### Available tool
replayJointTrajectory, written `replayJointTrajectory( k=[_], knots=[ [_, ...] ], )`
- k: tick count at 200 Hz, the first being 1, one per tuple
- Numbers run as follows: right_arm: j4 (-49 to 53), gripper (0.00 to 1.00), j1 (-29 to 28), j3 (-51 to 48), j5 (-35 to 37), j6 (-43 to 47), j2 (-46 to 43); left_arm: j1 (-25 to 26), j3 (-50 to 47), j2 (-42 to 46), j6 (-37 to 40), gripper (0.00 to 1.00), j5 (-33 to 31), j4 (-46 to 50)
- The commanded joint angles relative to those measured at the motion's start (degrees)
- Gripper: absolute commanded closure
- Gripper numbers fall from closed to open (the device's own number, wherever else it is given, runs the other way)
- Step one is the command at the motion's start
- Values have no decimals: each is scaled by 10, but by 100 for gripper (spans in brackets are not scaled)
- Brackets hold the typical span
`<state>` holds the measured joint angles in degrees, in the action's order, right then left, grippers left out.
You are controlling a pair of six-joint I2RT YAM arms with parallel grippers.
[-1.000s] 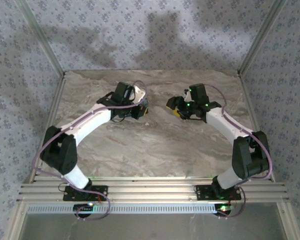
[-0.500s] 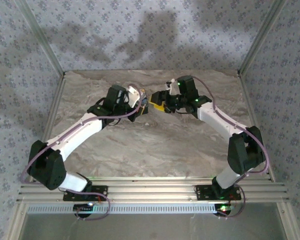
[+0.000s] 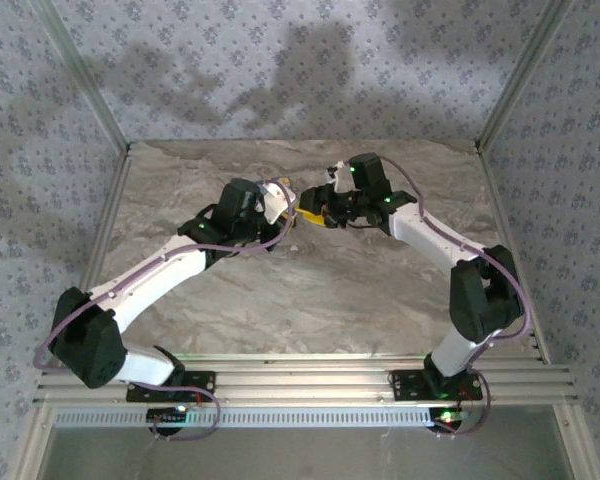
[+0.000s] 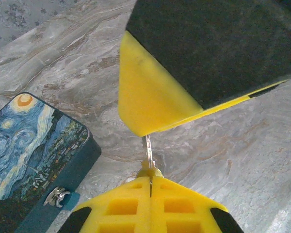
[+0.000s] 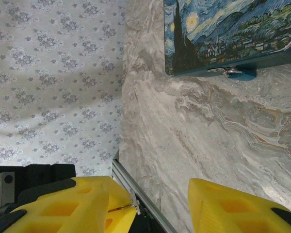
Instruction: Unlock the padlock with the key
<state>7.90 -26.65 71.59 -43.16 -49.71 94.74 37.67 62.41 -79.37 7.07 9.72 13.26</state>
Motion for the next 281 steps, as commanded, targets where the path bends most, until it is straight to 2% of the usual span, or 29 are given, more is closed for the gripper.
replayJointTrajectory(
  k=[1, 59, 79, 98, 126, 152, 159, 166, 175, 183, 193, 209, 231, 243, 255, 268, 281],
  knots=[
    [9, 53, -6, 19, -15, 18, -1, 4, 5, 15, 11, 100, -11, -16],
    [17, 57, -15, 28, -17, 26, 3, 15, 0, 23, 16, 100, -14, -25],
    [14, 71, -17, 33, -28, 19, 8, 15, 2, 22, 17, 100, -18, -22],
    [15, 90, -19, 38, -32, 20, 8, 15, 3, 23, 15, 100, -22, -21],
    [19, 100, -21, 36, -24, 45, -6, 15, 3, 26, 7, 100, -20, -20],
    [17, 100, -25, 27, 0, 83, -32, 15, 2, 38, -5, 99, -16, -18],
    [11, 100, -25, 22, 7, 90, -41, 15, 1, 43, -9, 96, -13, -18],
    [8, 100, -26, 20, 12, 98, -49, 15, -1, 48, -14, 89, -9, -17],
    [8, 100, -25, 20, 18, 112, -60, 12, -4, 55, -30, 68, 1, -22],
    [15, 100, -25, 23, 23, 129, -68, 2, -11, 65, -50, 57, 32, -34],
    [28, 100, -23, 30, 26, 155, -77, -21, -25, 79, -83, 48, 92, -62],
    [50, 100, -21, 43, 23, 195, -90, -55, -45, 94, -143, 42, 169, -106],
    [73, 100, -19, 59, 12, 251, -107, -84, -52, 107, -180, 36, 260, -143],
    [79, 100, -18, 66, -9, 273, -115, -91, -54, 114, -199, 33, 284, -158],
    [76, 100, -18, 71, -29, 288, -123, -101, -38, 117, -220, 24, 306, -141],
    [73, 100, -18, 74, -47, 299, -130, -120, -11, 101, -250, 24, 365, -115],
    [72, 100, -17, 75, -55, 306, -136, -137, -8, 79, -317, 27, 438, -162]
  ],
)
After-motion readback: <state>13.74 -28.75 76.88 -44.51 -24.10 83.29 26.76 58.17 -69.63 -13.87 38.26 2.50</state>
